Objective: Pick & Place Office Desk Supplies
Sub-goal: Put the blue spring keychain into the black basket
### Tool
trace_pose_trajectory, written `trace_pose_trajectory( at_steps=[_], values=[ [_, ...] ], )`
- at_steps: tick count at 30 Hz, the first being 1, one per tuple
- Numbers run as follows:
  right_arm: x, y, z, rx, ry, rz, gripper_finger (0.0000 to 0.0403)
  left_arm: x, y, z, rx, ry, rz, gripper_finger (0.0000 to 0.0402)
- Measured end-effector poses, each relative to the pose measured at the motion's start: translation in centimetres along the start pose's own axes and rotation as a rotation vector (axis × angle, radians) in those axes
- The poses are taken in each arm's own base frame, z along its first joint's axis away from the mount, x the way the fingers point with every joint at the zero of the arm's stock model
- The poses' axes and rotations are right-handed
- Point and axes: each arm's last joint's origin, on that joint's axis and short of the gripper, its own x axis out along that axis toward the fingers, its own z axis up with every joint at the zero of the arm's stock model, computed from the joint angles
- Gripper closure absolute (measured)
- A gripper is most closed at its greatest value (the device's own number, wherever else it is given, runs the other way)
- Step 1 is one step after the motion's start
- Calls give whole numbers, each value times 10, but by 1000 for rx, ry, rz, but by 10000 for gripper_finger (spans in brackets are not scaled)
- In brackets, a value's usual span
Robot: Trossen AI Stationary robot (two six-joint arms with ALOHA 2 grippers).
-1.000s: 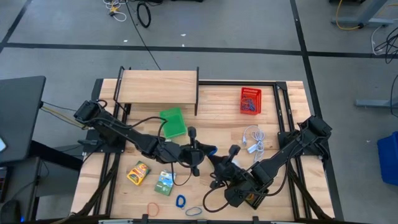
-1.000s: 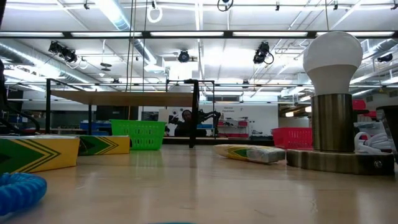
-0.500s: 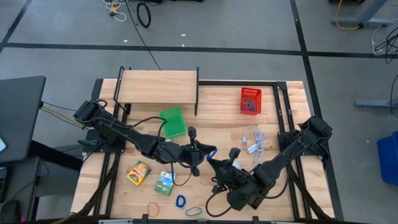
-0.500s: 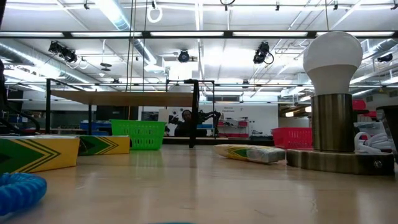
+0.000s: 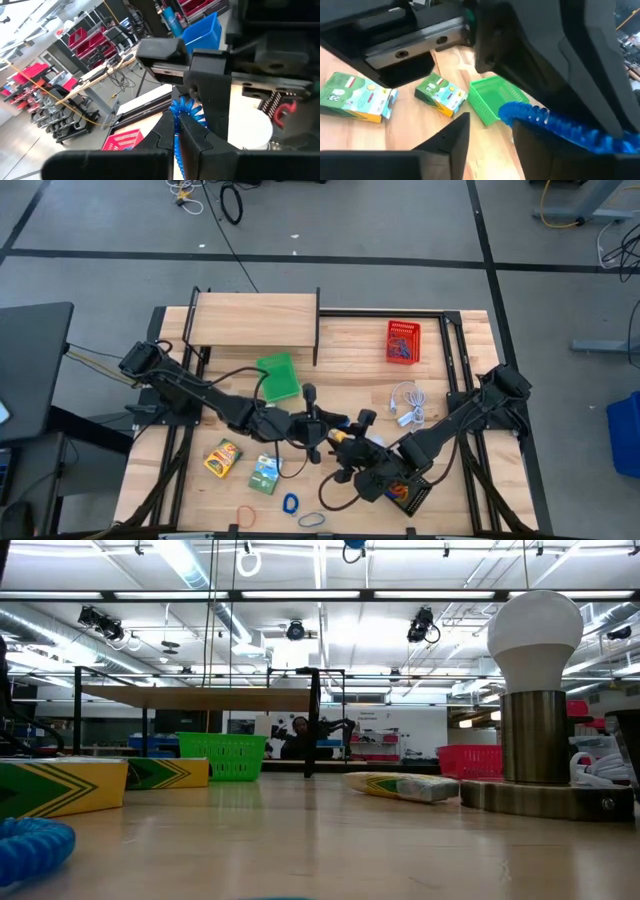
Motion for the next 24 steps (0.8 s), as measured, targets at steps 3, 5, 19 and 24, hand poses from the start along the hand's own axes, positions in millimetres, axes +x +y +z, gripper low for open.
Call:
trace_pose_trajectory(
  at_steps=[3,5,19,24],
  values=[
    [2,-1,2,11,-9,-2,233,0,0,0,0,0,0,393],
    [2,-1,3,17,-14,-6,231,0,0,0,1,2,1,393],
    [-10,4,5,-5,-74,-104,385,0,-1,0,4,1,-15,393],
    [-13,7,4,-12,-67,-43,394,-2,-4,-1,43,13,-30,393]
  ],
)
